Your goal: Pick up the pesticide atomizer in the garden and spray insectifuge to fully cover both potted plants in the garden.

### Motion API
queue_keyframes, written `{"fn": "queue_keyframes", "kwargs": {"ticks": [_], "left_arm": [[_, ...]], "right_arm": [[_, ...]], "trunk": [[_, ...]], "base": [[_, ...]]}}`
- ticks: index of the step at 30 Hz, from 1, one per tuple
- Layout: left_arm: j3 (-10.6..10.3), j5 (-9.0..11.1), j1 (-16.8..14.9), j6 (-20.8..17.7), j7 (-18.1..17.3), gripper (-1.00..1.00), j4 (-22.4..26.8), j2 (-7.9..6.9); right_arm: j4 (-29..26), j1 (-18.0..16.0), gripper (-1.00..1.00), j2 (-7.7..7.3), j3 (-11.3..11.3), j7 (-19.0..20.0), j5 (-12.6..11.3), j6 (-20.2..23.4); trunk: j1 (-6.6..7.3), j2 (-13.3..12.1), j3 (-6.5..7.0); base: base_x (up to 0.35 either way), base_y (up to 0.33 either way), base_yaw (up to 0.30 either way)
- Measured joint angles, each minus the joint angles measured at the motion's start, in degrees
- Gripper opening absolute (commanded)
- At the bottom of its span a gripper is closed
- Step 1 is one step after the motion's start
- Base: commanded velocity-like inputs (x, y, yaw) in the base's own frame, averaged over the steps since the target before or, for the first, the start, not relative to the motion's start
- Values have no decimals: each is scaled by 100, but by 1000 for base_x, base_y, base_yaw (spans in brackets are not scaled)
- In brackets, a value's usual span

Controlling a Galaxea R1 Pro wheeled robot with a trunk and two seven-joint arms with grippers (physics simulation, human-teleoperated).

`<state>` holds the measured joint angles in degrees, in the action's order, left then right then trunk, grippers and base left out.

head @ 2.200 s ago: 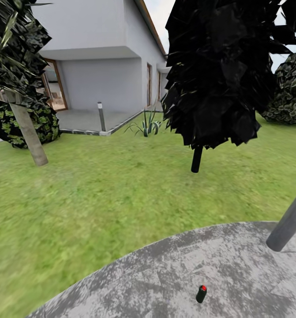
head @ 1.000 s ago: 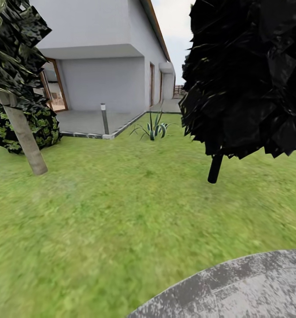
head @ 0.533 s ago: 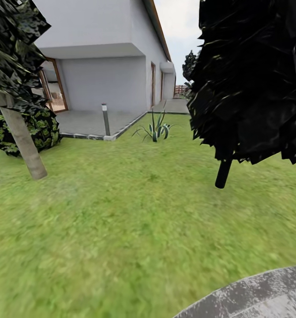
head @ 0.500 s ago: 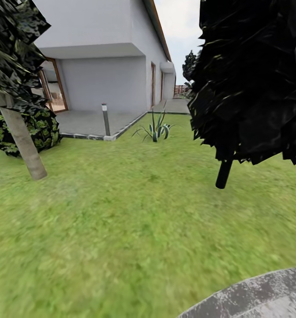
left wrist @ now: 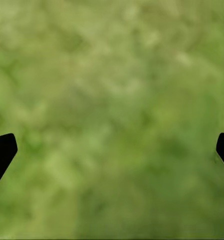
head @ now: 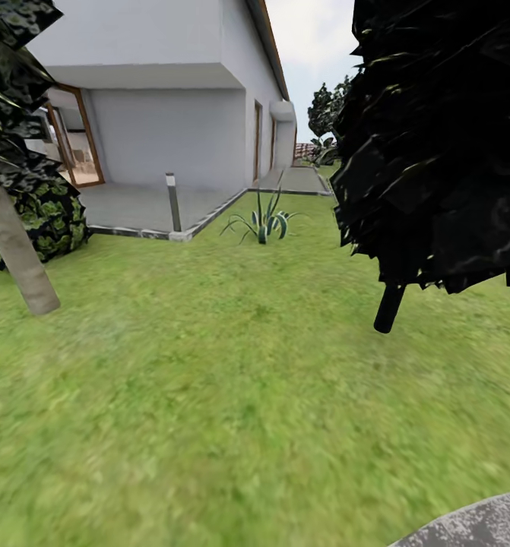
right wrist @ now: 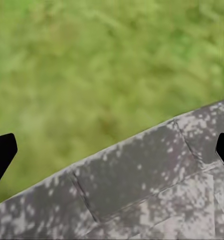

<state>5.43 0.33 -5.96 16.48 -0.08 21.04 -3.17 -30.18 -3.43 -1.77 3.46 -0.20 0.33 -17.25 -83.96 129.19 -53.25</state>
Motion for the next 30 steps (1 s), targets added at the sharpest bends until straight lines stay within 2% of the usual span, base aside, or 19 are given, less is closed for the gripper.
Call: {"fn": "queue_keyframes", "kwargs": {"ticks": [8, 26, 30], "left_arm": [[1, 13, 0, 114, 0, 100, 1, -3], [2, 14, 0, 118, 0, 100, 1, 0], [-7, 2, 0, 126, 0, 100, 0, 0]], "right_arm": [[6, -1, 100, 0, -2, 2, -1, 1], [9, -3, 100, 0, -1, -4, -2, -1], [7, 1, 100, 0, 0, -4, -2, 0]], "trunk": [[0, 0, 0], [0, 0, 0], [0, 0, 0]], "base": [[335, 104, -262], [315, 188, -267], [329, 62, -267]]}}
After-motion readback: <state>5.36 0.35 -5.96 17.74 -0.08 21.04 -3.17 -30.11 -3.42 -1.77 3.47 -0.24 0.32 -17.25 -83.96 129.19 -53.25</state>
